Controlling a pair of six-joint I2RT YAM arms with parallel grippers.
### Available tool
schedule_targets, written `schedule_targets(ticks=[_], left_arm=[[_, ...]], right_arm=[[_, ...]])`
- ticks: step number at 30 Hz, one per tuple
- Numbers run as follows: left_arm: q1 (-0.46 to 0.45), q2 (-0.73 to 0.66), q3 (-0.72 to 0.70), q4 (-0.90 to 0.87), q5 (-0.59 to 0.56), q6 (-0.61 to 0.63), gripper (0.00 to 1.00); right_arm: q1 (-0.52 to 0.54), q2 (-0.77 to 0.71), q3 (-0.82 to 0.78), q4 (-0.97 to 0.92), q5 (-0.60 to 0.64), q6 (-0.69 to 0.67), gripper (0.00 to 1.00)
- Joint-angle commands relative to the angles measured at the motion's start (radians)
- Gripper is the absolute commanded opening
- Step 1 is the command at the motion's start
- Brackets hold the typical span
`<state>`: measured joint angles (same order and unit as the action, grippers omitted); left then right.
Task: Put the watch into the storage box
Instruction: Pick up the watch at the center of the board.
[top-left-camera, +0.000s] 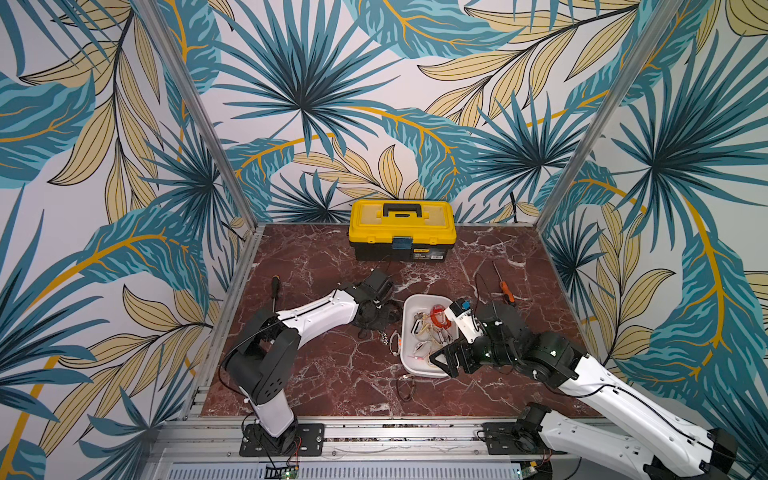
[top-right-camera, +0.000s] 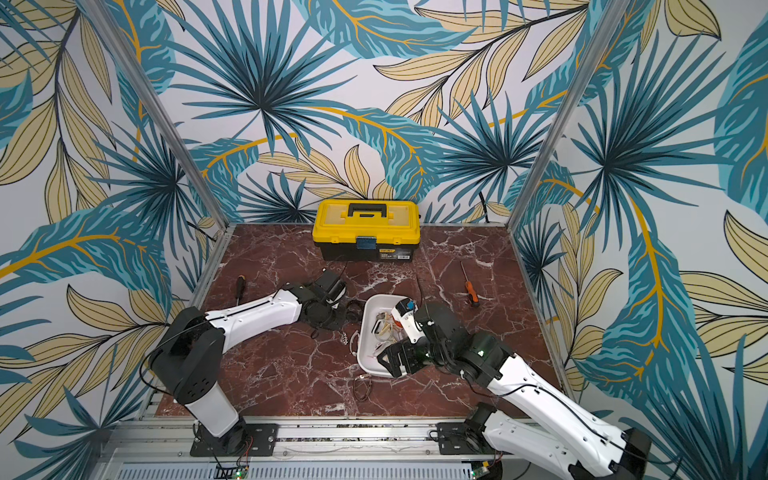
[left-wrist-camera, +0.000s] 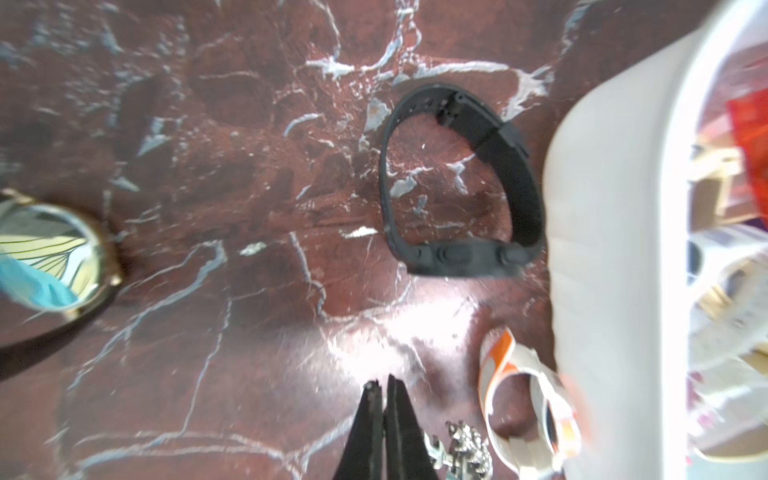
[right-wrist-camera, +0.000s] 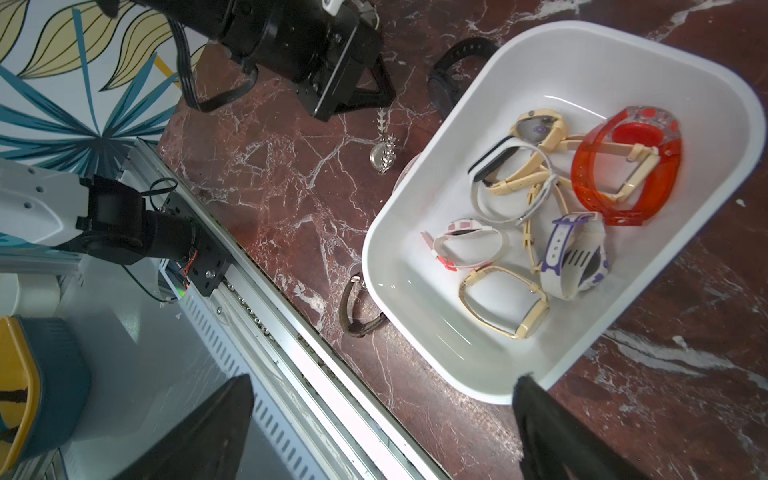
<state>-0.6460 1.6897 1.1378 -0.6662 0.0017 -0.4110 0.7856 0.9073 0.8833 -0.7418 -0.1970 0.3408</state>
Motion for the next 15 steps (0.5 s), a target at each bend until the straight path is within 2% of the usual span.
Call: schedule_targets(ticks=[1,10,15], left_arm=[[0.003,-0.064,0.028,-0.081,0.027,0.017,0.03],[0.000,-0.194,0.154,-0.246,0.081,0.018,0.03],[-0.043,-0.191,0.272,-0.304,0.117,0.012,0.03]], right_arm=[[0.055,0.017,0.036,-0.026,0.045,-0.049,1.00],[0.134,0.012,0.069,-0.060,0.145,-0.082,1.00],[0.139,-0.011,0.076,-0.070,0.172,-0.080,1.00]])
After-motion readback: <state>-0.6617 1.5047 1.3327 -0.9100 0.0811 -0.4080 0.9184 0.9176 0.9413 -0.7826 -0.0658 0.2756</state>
